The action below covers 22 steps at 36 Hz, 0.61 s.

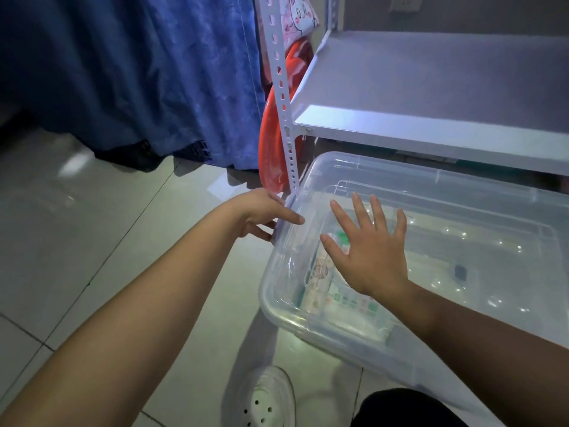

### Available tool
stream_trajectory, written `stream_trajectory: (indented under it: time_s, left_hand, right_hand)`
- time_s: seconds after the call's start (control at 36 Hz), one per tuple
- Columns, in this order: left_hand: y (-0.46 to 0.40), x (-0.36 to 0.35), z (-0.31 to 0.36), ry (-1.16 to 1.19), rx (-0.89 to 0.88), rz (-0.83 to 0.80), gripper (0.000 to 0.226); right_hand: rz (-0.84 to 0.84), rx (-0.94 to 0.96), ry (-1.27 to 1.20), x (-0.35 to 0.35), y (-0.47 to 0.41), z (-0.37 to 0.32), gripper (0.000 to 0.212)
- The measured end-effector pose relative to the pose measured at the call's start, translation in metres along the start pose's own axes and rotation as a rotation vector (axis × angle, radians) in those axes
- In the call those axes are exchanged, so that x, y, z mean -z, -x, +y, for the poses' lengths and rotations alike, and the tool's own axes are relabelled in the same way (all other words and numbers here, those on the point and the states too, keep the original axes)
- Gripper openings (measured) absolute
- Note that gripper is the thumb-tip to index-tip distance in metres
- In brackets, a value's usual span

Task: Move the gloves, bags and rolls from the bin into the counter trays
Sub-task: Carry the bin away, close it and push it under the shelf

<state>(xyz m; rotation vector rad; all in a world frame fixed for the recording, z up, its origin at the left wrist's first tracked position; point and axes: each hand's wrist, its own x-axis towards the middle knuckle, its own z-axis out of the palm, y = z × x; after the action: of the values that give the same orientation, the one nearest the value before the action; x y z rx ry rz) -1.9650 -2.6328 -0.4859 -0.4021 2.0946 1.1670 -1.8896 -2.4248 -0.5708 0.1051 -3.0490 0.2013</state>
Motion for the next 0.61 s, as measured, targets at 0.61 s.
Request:
stream_trajectory:
  time_s: [0.61]
  left_hand:
    - [0.014, -0.041, 0.015, -0.620, -0.133, 0.414, 0.035]
  right_hand:
    - [-0.015, -0.038, -0.070, 0.004, -0.002, -0.004, 0.070]
